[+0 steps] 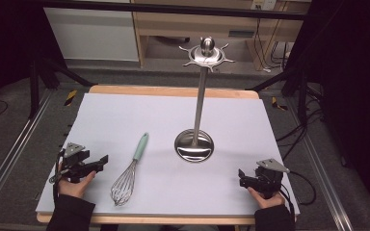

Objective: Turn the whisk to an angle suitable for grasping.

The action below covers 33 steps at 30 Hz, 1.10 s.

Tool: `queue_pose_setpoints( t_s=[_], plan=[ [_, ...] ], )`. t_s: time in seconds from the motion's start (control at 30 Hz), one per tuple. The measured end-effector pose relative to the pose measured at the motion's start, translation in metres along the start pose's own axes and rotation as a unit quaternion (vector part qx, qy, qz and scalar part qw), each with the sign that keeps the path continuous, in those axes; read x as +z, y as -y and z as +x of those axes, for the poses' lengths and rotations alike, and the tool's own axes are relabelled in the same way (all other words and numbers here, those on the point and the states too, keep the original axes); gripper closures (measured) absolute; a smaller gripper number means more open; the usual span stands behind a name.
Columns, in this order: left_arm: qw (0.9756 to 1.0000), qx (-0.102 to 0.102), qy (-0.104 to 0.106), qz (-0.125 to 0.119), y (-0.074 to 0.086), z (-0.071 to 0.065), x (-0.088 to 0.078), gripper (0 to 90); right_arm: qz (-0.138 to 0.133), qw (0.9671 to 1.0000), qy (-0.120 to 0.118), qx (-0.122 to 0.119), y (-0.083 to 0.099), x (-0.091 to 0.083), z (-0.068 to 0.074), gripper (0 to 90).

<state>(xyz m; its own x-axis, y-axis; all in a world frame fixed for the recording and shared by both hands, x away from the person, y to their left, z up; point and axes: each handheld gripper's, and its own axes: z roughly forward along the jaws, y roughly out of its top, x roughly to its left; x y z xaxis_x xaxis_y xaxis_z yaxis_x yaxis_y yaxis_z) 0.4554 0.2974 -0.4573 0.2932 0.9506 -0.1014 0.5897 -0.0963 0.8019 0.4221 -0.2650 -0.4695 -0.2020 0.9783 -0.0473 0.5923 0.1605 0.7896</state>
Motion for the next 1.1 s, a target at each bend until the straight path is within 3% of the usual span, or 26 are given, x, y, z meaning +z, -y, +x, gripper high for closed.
queue_pose_setpoints(
  t_s=[0.37,0.6,1.1],
  plan=[
    [0.9998,-0.001,0.021,-0.007,-0.007,-0.008,-0.007,21.9,0.014,0.9999,0.003,0.010,0.001,0.002,-0.001,6.6],
    [0.9992,0.011,0.038,-0.009,-0.012,-0.019,-0.011,23.1,0.021,0.9997,-0.002,0.009,0.001,0.003,0.000,6.6],
    [0.9980,0.029,0.055,0.013,-0.023,-0.039,-0.011,25.1,0.025,0.9997,-0.004,0.004,0.002,0.004,0.000,6.4]
  ],
)
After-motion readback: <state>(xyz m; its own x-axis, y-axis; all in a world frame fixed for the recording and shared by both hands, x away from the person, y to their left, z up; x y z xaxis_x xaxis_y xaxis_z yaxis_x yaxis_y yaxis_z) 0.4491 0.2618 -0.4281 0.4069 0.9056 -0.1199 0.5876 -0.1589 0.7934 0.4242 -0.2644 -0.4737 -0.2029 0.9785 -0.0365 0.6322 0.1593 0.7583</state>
